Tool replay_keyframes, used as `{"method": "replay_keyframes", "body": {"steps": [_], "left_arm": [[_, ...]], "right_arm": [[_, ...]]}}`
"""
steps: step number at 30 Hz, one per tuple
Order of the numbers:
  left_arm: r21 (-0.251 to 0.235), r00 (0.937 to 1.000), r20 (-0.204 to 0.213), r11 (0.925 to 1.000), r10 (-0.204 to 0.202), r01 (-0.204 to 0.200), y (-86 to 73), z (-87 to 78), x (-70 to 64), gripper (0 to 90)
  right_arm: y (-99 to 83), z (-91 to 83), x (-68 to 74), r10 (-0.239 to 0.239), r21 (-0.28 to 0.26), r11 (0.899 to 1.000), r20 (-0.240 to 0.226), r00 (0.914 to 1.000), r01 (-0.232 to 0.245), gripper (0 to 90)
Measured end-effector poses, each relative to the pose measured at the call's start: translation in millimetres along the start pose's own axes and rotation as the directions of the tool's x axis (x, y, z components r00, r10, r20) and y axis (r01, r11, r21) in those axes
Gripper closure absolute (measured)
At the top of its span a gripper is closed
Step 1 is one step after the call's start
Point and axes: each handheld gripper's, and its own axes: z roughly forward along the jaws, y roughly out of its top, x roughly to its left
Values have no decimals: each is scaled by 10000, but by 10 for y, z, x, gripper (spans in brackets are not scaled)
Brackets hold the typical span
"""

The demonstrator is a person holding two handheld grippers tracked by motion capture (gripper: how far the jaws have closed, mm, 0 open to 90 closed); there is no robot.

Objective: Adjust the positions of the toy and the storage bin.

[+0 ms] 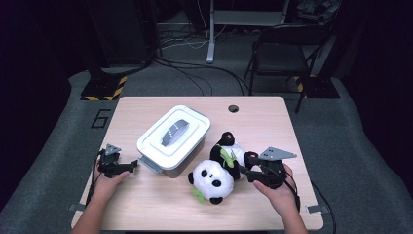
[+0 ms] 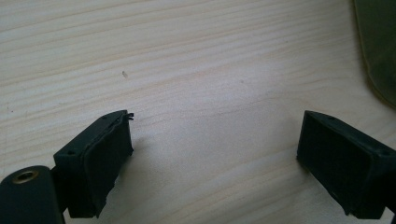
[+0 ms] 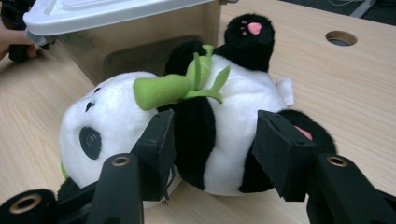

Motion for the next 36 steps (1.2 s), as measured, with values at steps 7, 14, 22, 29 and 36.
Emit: {"method": "replay_keyframes", "body": {"steps": [7,14,22,29,36], "left_arm": [[35,10000,8,10000,4,-4,1,-2,1,97],[34,10000,5,10000,3,-3,2,-1,1,97],[33,10000,5,10000,4,-4,2,-1,0,97],[33,10000,3,10000,6,-6,2,-1,1,97],[34,10000,3,10000,7,-7,2,-1,0,97]], "right_arm": [[-34,159,37,-42,331,9994,-173,9998,47,480],[-52,251,63,-112,285,9995,-62,9999,114,498],[-43,374,102,-332,964,9947,-385,9987,368,538],[-76,456,64,-744,1140,9903,-463,9962,792,614],[-108,421,-11,-463,1103,9924,-754,9961,545,730]]}}
